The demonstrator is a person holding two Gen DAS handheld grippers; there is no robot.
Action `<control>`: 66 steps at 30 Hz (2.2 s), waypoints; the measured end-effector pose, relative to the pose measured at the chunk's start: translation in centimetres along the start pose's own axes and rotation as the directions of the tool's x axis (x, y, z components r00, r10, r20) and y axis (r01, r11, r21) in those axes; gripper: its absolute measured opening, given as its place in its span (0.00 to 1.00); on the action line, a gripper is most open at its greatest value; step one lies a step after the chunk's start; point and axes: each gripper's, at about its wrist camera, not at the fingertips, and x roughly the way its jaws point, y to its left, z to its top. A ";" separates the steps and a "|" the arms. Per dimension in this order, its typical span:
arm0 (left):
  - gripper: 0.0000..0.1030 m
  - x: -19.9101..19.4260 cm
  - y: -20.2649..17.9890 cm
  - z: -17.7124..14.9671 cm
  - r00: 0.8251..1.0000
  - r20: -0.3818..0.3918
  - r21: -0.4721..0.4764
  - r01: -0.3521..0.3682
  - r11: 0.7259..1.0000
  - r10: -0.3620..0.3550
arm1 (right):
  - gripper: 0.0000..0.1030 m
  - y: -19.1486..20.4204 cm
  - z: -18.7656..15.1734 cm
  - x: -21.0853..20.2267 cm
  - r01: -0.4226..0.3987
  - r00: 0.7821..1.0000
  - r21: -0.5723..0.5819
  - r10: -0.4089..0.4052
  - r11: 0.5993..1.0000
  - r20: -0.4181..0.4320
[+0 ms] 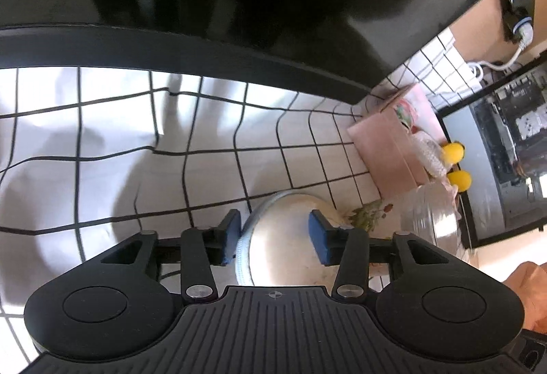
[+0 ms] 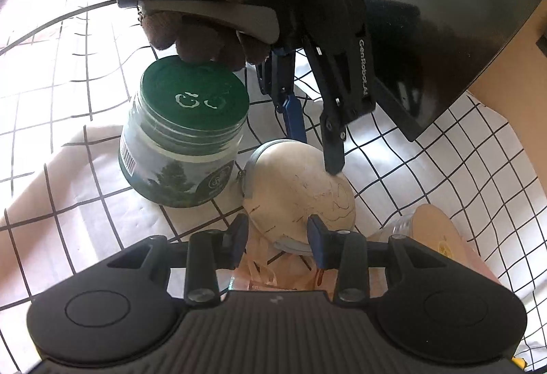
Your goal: Organize soft objects
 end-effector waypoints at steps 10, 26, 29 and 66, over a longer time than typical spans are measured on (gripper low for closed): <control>0.74 -1.3 -1.8 -0.9 0.996 -0.072 0.080 0.059 0.995 -0.053 | 0.46 0.3 -1.0 0.2 0.026 1.000 -0.002 -0.026 1.000 -0.003; 0.74 -5.2 -6.0 -1.8 0.995 0.000 0.095 0.095 0.991 -0.095 | 0.46 -0.5 -1.0 2.0 0.034 0.999 0.059 -0.034 0.998 -0.002; 0.74 -4.9 -5.8 -1.3 0.998 0.043 0.065 0.033 0.997 -0.035 | 0.46 -0.3 -0.9 2.2 0.046 0.999 0.038 -0.047 0.998 0.020; 0.26 -3.3 -13.7 -1.8 0.978 0.007 0.413 -0.192 0.890 0.207 | 0.42 0.1 0.8 1.5 0.060 0.993 -0.030 -0.057 0.998 0.104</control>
